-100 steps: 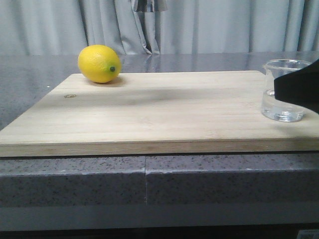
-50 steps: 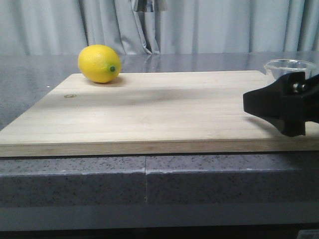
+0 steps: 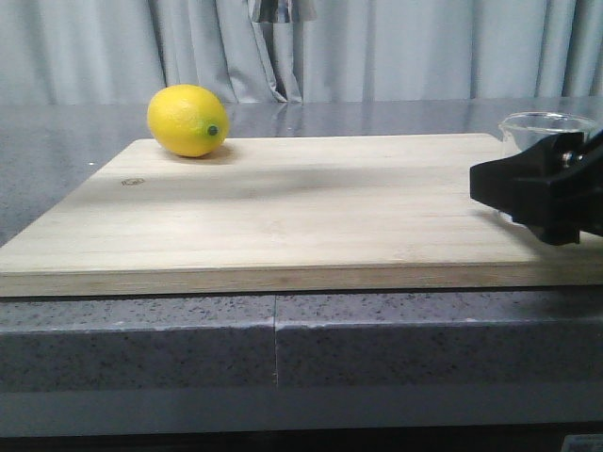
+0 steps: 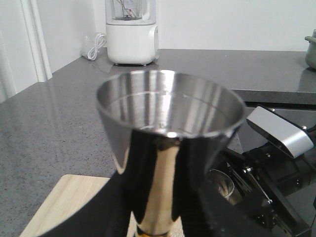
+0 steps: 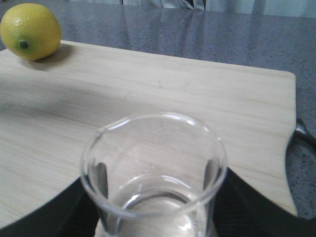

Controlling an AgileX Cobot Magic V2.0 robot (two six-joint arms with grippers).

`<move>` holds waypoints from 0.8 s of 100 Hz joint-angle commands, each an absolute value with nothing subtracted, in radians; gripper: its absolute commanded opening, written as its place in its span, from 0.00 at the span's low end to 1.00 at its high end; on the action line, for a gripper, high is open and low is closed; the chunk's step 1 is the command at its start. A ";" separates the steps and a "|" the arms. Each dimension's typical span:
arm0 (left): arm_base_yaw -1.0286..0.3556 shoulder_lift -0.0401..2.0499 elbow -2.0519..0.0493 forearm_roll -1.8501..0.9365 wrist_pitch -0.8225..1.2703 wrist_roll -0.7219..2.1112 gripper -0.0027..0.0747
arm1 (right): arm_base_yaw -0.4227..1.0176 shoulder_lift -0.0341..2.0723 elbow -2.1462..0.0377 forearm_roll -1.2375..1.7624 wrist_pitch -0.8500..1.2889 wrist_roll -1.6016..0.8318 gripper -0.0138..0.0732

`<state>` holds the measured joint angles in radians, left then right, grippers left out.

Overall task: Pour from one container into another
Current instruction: 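Reach the right gripper to the glass beaker and grasp it, then lift the glass beaker with the right gripper toward the held jigger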

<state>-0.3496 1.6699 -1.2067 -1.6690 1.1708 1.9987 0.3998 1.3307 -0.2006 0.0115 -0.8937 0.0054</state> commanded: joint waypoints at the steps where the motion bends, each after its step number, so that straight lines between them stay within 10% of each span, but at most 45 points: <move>1: -0.358 1.621 -1.231 -1.755 1.272 1.988 0.28 | 0.400 1.317 -0.224 0.000 -0.980 0.010 0.62; 80: -0.358 1.621 -1.231 -1.755 1.272 1.988 0.28 | 0.400 1.256 -0.319 0.008 -0.803 0.010 0.47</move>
<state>-0.3496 1.6699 -1.2067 -1.6690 1.1708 1.9978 0.3998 1.3063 -0.2506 0.0115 -0.7905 0.0073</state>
